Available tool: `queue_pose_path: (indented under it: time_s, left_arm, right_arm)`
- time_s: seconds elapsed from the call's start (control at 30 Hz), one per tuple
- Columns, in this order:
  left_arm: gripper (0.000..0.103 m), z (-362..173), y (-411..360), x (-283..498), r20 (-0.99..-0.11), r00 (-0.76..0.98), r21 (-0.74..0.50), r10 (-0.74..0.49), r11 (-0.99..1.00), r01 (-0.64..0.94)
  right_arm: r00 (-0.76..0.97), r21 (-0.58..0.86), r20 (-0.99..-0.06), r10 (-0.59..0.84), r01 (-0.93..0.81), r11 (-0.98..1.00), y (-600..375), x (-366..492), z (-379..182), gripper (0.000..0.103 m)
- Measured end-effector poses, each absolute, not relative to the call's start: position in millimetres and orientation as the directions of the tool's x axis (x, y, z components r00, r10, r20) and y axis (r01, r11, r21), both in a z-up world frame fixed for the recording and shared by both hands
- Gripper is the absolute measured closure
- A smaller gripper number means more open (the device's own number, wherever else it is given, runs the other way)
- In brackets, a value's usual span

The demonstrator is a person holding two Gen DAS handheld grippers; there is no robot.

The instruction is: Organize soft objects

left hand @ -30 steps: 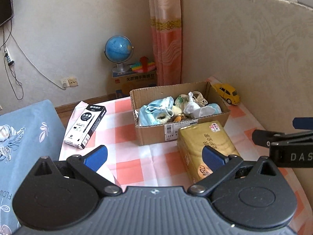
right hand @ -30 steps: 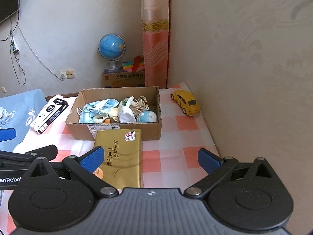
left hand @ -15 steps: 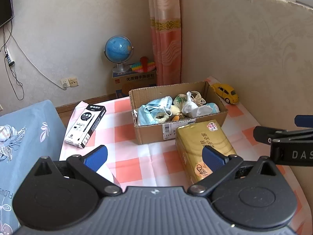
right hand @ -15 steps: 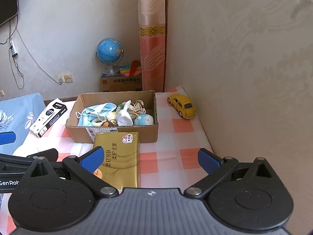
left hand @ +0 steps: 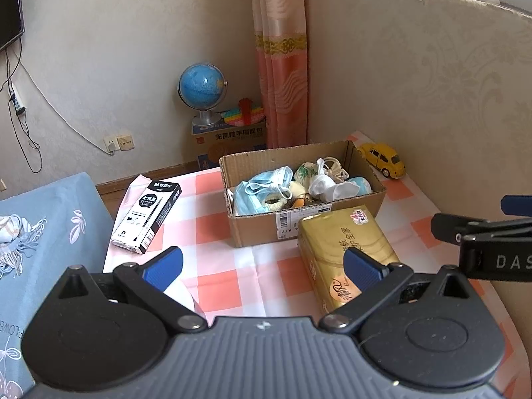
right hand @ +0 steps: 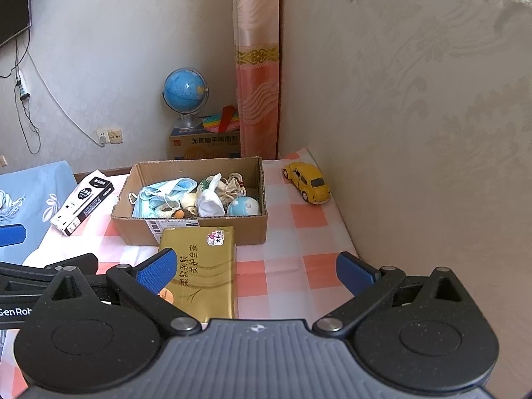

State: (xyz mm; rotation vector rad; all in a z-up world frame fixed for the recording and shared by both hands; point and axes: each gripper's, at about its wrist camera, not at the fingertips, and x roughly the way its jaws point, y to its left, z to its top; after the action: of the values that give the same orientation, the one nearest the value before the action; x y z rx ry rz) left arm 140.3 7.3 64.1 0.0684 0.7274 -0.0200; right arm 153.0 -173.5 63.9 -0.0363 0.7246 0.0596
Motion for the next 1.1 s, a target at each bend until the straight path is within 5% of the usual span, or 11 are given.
queue_pose_path:
  time_s: [1.1]
  left_arm:
    - [0.000,69.0,4.2,132.8,-0.658,0.753,0.060,0.004,0.997,0.046]
  right_arm:
    - [0.757,-0.016,-0.652,0.037,-0.063,0.998,-175.3,144.7,70.6,0.000]
